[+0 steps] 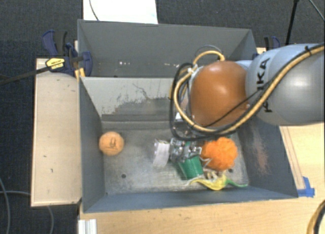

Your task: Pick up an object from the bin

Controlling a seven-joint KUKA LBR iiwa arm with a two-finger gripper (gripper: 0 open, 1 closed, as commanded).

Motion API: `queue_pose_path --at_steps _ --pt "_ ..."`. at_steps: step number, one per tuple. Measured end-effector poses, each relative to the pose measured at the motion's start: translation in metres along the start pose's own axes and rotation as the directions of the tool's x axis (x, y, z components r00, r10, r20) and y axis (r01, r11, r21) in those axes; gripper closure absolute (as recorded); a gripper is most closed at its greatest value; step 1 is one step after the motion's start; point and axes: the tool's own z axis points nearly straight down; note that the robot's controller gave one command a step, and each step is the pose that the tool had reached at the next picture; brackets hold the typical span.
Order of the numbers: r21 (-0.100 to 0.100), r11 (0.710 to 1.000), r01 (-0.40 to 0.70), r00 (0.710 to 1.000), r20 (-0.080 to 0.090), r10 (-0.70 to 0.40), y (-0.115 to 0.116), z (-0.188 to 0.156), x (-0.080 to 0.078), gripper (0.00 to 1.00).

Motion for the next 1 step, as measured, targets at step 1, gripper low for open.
queue_pose_path --at_steps 1 --pt "0.001 1.0 -0.004 1.0 0.0 0.004 0.0203 -0.096 0.0066 1.0"
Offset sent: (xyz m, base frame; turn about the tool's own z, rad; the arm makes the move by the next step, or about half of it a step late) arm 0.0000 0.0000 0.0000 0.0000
